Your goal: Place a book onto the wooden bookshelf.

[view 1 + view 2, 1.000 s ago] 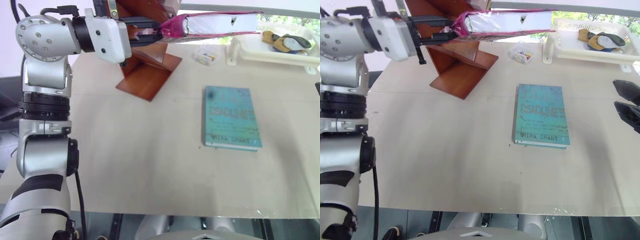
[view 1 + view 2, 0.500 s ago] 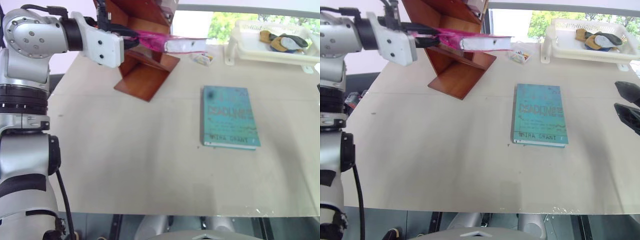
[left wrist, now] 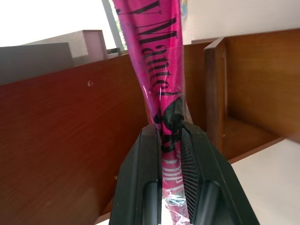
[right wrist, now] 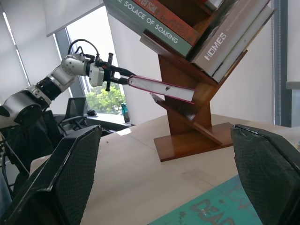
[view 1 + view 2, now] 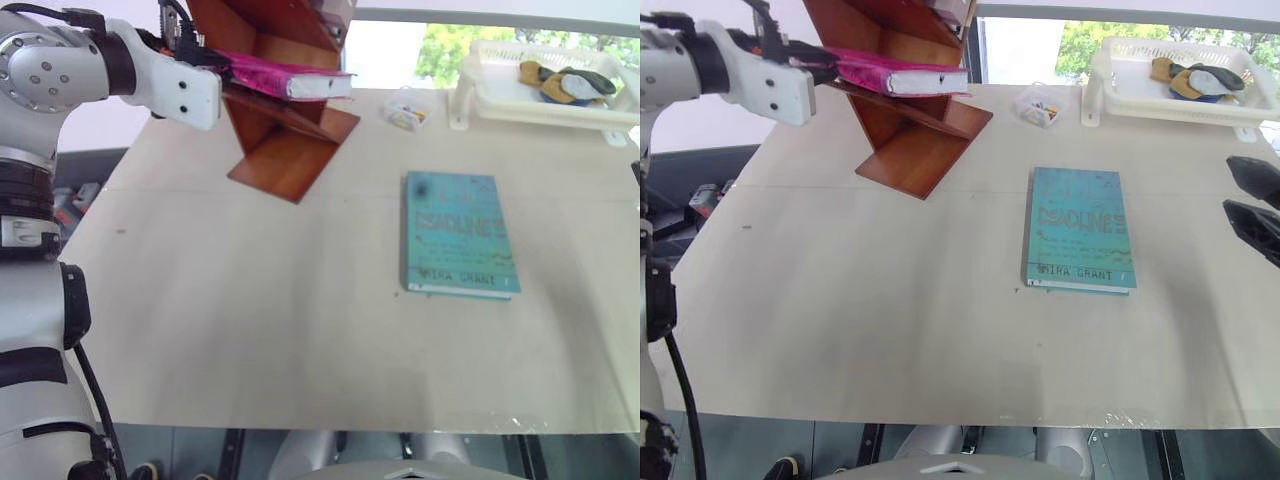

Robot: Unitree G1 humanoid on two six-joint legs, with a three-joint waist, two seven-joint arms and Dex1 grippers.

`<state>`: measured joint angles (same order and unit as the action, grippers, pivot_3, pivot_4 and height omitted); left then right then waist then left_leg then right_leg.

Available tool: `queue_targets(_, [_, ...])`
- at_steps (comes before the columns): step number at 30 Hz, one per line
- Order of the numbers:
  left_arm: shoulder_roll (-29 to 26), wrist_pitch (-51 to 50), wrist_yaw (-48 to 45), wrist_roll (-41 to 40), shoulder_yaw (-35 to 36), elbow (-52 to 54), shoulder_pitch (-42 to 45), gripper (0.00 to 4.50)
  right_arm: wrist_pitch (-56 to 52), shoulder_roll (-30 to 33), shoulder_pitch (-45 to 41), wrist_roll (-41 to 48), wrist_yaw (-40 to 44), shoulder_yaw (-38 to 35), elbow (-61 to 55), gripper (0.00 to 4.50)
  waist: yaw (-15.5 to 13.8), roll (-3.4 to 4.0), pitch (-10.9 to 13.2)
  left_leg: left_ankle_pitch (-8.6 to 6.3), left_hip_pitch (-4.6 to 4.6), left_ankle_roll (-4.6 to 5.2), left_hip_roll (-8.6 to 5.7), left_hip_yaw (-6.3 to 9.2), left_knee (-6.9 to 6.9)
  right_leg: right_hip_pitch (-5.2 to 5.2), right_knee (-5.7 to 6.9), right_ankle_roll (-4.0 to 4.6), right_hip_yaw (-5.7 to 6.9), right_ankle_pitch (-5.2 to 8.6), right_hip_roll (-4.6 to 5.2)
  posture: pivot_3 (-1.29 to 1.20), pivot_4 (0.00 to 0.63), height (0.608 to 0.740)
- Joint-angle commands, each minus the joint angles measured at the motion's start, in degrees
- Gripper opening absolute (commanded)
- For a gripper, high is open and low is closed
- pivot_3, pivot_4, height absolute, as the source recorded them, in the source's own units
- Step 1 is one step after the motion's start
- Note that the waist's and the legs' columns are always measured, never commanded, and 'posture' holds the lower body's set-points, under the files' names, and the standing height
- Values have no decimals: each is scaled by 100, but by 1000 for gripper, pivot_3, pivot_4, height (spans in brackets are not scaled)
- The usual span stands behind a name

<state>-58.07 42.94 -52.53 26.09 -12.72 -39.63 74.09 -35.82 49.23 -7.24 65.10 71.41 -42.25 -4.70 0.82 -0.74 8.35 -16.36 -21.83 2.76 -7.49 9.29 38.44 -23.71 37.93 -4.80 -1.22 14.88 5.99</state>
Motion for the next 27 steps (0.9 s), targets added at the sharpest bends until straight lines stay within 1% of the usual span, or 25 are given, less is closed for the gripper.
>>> queue_targets(1, [-238,-174,292,200,91,-185,328,1431,86,44,-38,2,49,-105,-82,4500,5,0,0,0,3,0,0,-3,0,0,4,0,-3,0,0,0,150,740])
queue_targets(3, [-223,-171,324,224,55,-221,355,2415,97,44,-29,-23,75,-116,-58,4500,12,0,0,0,5,0,2,-5,0,0,6,0,-5,0,-4,0,150,740])
queue_targets(4, [-224,-139,417,305,24,-240,363,2619,105,43,-17,-37,95,-127,-43,4500,11,1,0,0,6,0,2,-7,0,0,6,0,-6,0,-4,0,150,740])
queue_targets(5, [-227,-108,497,372,-4,-257,373,3284,110,43,-11,-47,108,-134,-33,4500,5,1,-1,0,5,0,2,-7,0,0,5,0,-6,0,-3,0,150,740])
queue_targets(6, [-232,-67,611,459,-31,-274,389,3646,114,44,-2,-58,123,-141,-23,4500,2,1,-1,0,4,0,2,-7,0,0,3,0,-5,0,-3,0,150,740])
queue_targets(7, [-219,-97,686,500,-34,-297,411,3872,122,44,14,-72,145,-152,-7,4500,-3,0,-1,0,3,1,1,-7,0,0,3,-1,-5,0,-2,0,150,740])
queue_targets(8, [-208,-121,735,521,-38,-320,430,4447,126,43,24,-81,159,-160,3,4500,-8,0,0,0,2,1,0,-6,1,0,3,-1,-4,0,-1,0,150,740])
queue_targets(14, [-284,-165,826,675,-95,-442,501,4447,138,13,38,-111,145,-159,-41,4500,-5,0,0,-2,-7,3,-4,-1,0,-8,2,-2,0,-1,2,0,150,740])
queue_targets(17, [-322,-136,626,345,33,-473,411,4447,124,-1,20,-101,65,-135,-124,4500,1,0,0,-2,-6,3,-4,-2,-1,-8,3,-2,-1,-1,2,0,150,740])
queue_targets(19, [-177,-403,86,-590,382,-413,195,4447,117,2,44,-92,56,-155,-149,4500,6,1,-1,-2,-5,3,-4,-6,0,-8,3,-2,-4,-1,2,0,150,740])
queue_targets(21, [69,-942,-431,-1844,908,-120,-162,4447,116,10,73,-95,59,-182,-149,4500,8,3,-2,-2,-5,3,-3,-5,1,-8,5,-2,-4,-1,2,0,150,740])
queue_targets(24, [367,-2193,-1056,-3354,1558,724,-891,4447,105,15,139,-100,52,-217,-143,4500,9,5,-3,-2,-6,4,-3,1,5,-8,8,-1,0,-1,5,0,150,740])
queue_targets(25, [478,-2777,-1140,-3916,1815,1141,-1219,4447,106,10,189,-113,66,-226,-144,4500,20,8,-5,-2,-9,4,-3,8,9,-8,9,-1,4,-1,5,0,150,740])
queue_targets(27, [581,-3924,-1144,-4788,2205,1985,-1850,4447,125,0,285,-145,103,-248,-142,4500,21,6,-4,-2,-8,4,-2,10,11,-7,11,-1,3,-1,11,0,150,740])
